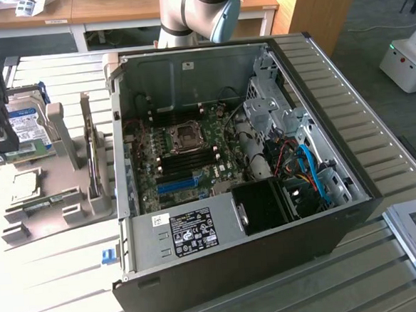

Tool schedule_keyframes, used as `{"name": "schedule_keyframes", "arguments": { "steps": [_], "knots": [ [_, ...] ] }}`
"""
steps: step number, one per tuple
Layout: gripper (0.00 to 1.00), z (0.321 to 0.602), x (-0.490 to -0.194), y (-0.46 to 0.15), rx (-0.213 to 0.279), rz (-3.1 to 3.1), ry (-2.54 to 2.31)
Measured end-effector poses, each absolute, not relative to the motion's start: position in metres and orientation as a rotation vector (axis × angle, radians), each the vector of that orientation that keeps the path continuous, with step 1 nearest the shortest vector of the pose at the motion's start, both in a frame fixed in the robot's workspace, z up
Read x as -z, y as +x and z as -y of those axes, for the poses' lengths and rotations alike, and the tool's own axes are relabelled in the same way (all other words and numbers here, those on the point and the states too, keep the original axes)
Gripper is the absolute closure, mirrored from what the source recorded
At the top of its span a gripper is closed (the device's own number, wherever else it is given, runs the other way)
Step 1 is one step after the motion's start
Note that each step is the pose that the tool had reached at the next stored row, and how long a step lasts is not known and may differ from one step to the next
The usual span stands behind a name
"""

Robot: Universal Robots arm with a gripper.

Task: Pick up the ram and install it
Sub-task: 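Pick up the ram and move it above insertion slot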

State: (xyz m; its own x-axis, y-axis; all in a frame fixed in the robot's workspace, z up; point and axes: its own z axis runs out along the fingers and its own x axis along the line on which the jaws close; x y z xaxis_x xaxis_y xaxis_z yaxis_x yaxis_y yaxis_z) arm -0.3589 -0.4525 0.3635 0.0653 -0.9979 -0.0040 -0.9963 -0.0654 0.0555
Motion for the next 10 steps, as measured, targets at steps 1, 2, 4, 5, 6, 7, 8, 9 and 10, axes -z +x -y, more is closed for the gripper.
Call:
{"name": "schedule_keyframes", "arguments": {
  "steps": [1, 2, 4, 5, 6, 7, 8, 9, 10],
  "knots": [
    [0.88, 0.453, -0.366, -0.359, 0.063, 2.121, 2.265],
    [0.88, 0.453, -0.368, -0.359, 0.063, 2.121, 2.264],
    [0.88, 0.453, -0.372, -0.359, 0.062, 2.121, 2.264],
    [0.88, 0.453, -0.374, -0.359, 0.062, 2.120, 2.264],
    [0.88, 0.453, -0.376, -0.359, 0.062, 2.120, 2.264],
    [0.88, 0.453, -0.378, -0.359, 0.061, 2.120, 2.263],
    [0.88, 0.453, -0.380, -0.359, 0.061, 2.120, 2.263],
    [0.88, 0.453, -0.382, -0.359, 0.061, 2.120, 2.263],
    [0.88, 0.452, -0.384, -0.359, 0.061, 2.120, 2.263]
  ]
}}
